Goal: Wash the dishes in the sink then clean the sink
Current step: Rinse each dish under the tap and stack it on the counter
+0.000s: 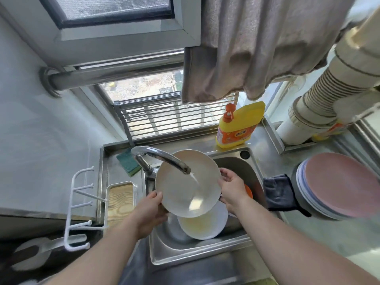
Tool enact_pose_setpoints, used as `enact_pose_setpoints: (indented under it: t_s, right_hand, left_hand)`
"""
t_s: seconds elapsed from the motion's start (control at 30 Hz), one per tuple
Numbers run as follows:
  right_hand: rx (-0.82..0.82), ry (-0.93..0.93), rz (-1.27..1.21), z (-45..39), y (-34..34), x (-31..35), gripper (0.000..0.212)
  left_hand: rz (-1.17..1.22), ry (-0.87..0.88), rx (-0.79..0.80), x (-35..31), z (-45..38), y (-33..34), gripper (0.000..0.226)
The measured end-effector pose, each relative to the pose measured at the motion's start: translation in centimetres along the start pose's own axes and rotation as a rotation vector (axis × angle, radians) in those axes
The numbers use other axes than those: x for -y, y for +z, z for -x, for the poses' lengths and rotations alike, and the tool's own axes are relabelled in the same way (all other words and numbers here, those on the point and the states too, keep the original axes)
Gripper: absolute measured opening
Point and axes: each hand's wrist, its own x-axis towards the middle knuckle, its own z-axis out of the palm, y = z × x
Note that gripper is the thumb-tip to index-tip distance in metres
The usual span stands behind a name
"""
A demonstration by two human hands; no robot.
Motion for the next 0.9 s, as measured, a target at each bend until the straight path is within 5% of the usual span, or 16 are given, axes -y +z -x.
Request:
enact_pose_setpoints:
  t_s: [0.17,0.33,0.43,0.7,0.9]
  right_hand:
    - [0.038,-0.216,0.256,1.8,-3.7,3.9,0.015]
    - [0.052,-0.183,0.514,2.8,-6.9,3.8,0.034]
    - [0.084,-0.073,0.464,3.2,-8.0,2.8,0.017]
    - [0.247,-0.093,0.500,4.7,-7.3,2.2,0.028]
    - [0.071,0.098,0.219,4.5,-6.7,1.5,0.027]
  left_hand:
    - [0.099,-0.120,0.074,1.5,-0.9,4.5,0.027]
    - [0.050,-0.164,0.114,2.9,-0.3,6.3,0.029]
    - [0.041,-0.181,0.105,3.0,0.0,5.7,0.029]
    - [0.217,-0.352,0.039,2.2,0.6,2.8,0.022]
    - [0.291,-0.336,0.063,2.9,0.4,4.8,0.049]
